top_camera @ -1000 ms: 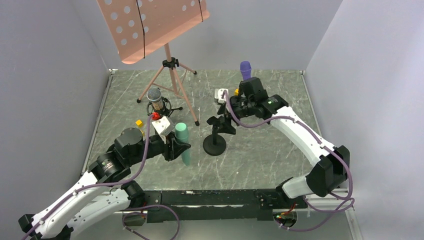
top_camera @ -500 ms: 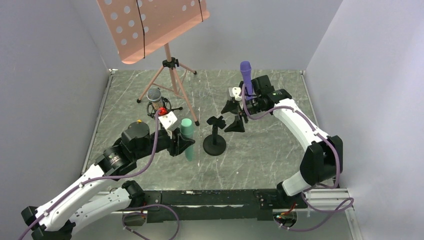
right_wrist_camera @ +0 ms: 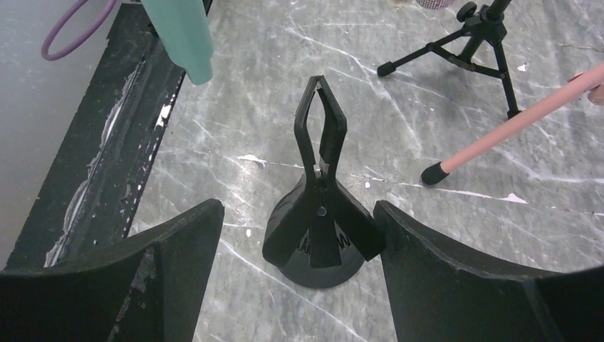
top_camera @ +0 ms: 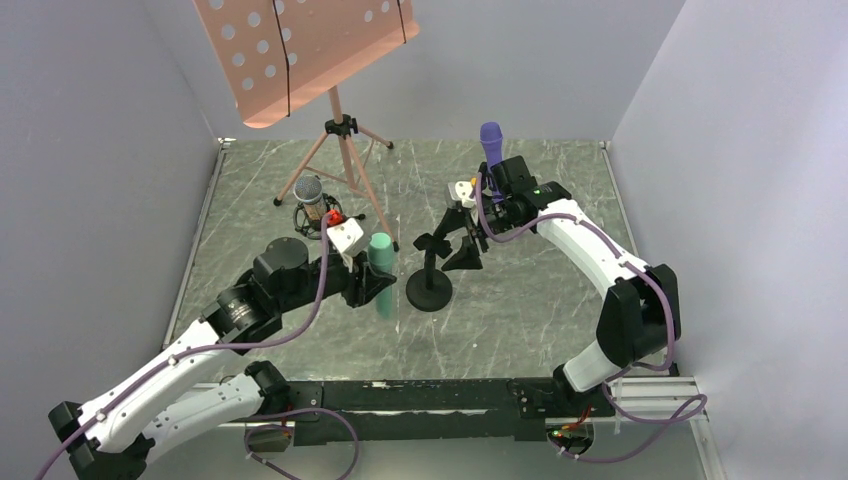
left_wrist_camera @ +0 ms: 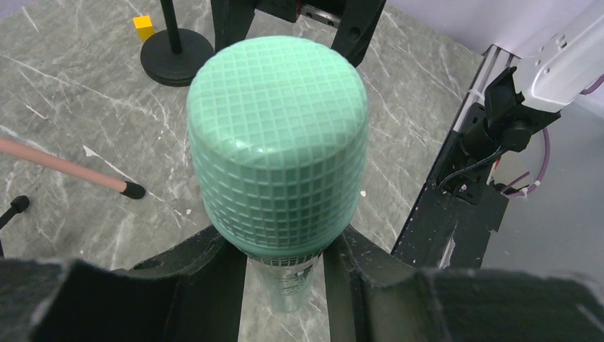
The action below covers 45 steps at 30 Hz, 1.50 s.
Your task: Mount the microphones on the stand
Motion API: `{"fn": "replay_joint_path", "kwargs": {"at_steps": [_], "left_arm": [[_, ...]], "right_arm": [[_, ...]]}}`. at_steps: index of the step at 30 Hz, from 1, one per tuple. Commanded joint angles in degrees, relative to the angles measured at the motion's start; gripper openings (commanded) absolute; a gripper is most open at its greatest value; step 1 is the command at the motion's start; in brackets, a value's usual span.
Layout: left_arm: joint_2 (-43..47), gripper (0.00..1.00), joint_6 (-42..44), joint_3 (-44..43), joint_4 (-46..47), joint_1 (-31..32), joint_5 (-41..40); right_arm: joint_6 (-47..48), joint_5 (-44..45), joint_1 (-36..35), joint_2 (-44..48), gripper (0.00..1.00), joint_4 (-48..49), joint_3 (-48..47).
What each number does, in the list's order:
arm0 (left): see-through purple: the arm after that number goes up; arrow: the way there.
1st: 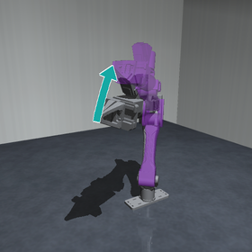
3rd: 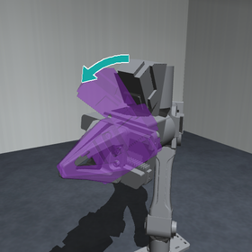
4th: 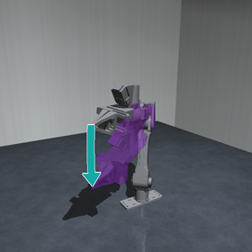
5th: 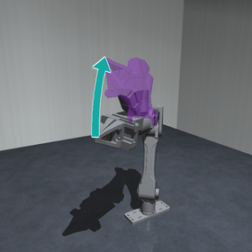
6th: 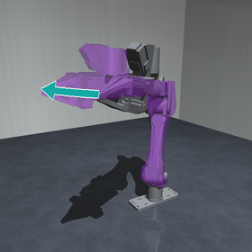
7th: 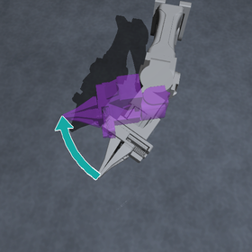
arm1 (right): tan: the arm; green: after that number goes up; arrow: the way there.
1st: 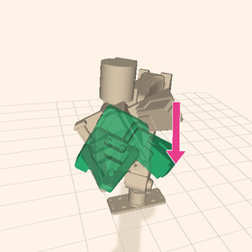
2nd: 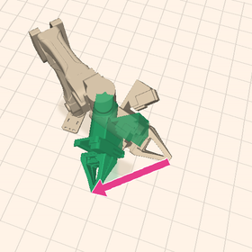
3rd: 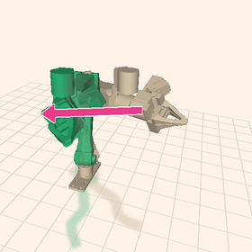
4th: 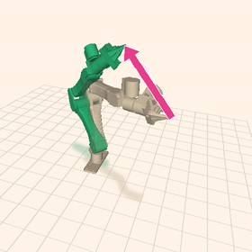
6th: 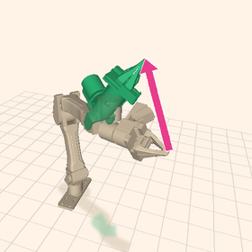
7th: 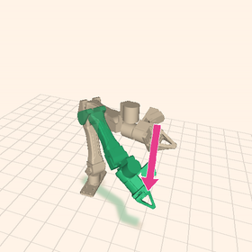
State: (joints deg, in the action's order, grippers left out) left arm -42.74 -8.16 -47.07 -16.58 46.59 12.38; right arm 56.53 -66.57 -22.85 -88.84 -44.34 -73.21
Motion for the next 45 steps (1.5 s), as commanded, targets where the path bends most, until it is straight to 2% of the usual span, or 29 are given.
{"fn": "replay_joint_path", "kwargs": {"at_steps": [1,9,20,23,31,45], "left_arm": [[-1.3,0.00,1.9,-4.9,3.7,0.0,0.4],[-6.4,0.00,5.4,-9.6,4.7,-0.3,-0.6],[-16.1,0.00,10.5,-19.1,2.6,-4.3,3.2],[-17.9,0.00,11.5,-20.7,2.2,-4.8,3.8],[-21.5,0.00,12.2,-23.4,2.9,-6.0,7.5],[-27.8,0.00,15.2,-25.9,4.0,-7.4,17.9]], "right_arm": [[0.1,-2.7,-0.3,-0.3,0.80,2.5,0.5],[-0.1,-1.9,-0.3,-0.2,0.63,2.3,1.0],[1.2,-2.6,-0.2,0.1,0.66,2.0,1.9],[1.1,-2.7,-0.2,0.1,0.62,2.1,2.1],[-0.8,-2.8,0.2,1.7,0.41,4.9,3.6],[-1.1,-4.0,0.6,2.4,0.33,5.1,4.2]]}}
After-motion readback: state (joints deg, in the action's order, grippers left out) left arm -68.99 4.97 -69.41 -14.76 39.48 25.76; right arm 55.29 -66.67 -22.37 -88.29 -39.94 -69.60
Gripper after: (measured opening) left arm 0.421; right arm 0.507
